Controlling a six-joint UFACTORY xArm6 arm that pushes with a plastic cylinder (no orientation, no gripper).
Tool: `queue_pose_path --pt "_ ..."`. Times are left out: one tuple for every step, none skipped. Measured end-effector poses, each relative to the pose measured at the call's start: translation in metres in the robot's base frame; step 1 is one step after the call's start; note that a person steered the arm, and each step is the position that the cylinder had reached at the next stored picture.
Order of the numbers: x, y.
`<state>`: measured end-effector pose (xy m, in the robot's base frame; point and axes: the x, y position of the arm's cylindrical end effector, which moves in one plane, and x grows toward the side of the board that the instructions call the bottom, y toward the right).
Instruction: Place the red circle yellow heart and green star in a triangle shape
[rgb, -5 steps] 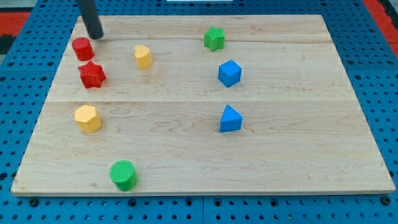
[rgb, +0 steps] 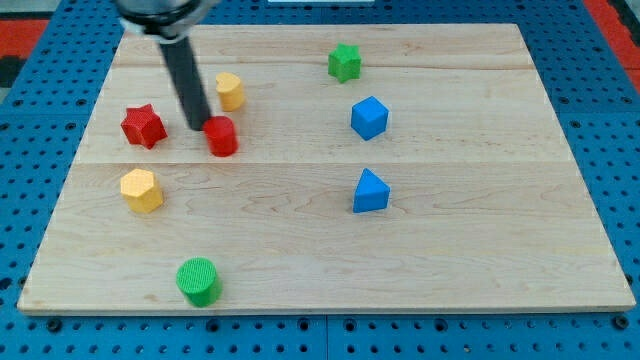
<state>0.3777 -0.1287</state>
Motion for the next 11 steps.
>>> queue_pose_path --pt "-0.016 0.032" --pt "-0.038 0.000" --pt "-0.060 -0.028" --pt "-0.069 -0.019" --pt "-0.062 -0.004" --pt "-0.093 -0.004" --pt "-0.099 0.027" --pt "-0.139 0.100" --pt "-0.135 0.154" --pt "-0.093 0.169" --pt "-0.070 0.221"
